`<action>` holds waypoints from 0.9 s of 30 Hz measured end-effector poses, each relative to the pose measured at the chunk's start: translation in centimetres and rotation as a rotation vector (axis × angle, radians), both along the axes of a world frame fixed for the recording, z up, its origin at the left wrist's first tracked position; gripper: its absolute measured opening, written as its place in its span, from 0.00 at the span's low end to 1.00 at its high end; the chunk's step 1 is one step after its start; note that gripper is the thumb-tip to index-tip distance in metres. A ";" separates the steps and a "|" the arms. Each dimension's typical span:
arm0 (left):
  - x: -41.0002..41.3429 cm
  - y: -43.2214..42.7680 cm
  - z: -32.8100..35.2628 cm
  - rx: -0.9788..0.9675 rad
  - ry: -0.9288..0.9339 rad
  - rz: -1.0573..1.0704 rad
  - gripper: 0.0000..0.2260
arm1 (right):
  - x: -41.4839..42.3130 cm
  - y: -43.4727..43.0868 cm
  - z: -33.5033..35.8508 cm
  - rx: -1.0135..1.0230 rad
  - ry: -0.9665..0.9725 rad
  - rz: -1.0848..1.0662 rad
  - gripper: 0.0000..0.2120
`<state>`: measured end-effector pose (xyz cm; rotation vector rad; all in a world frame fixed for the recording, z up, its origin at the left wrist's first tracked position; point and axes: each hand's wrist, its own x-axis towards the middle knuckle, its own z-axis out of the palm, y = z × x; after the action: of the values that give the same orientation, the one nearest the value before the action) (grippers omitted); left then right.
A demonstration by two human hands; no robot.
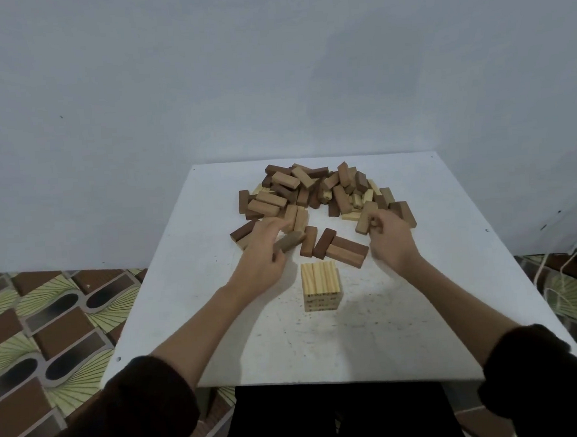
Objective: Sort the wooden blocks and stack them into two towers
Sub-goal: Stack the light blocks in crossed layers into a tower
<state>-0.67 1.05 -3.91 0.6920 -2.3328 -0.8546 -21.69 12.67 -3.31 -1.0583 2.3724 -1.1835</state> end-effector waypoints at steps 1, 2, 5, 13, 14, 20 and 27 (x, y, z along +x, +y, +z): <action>-0.8 -0.2 0.4 -0.021 -0.022 -0.018 0.23 | 0.0 -0.7 0.2 0.049 -0.042 -0.009 0.14; -1.5 -0.4 0.6 -0.032 -0.049 -0.037 0.23 | 0.1 -1.2 0.4 0.076 -0.069 -0.009 0.16; -3.5 -0.8 1.3 -0.096 -0.113 -0.112 0.22 | 1.1 -2.1 0.8 0.058 -0.103 0.125 0.21; -8.4 -2.1 2.6 -0.245 -0.338 -0.310 0.16 | -0.4 -3.3 -0.1 0.073 0.229 0.193 0.18; -9.1 -2.2 2.7 -0.257 -0.381 -0.320 0.16 | -1.5 -3.6 -0.3 0.086 0.282 0.156 0.18; -13.0 -2.7 2.9 -0.259 -0.595 -0.390 0.13 | -5.8 -4.5 -0.7 0.477 0.559 0.254 0.21; -15.6 -3.5 1.7 -0.399 -0.699 -0.380 0.15 | -7.9 -5.1 -0.6 0.430 0.654 0.314 0.15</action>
<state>-16.24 -2.43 -2.25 0.4125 -3.2079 -0.2709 -29.55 7.59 -3.95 -1.7510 2.5795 -0.2016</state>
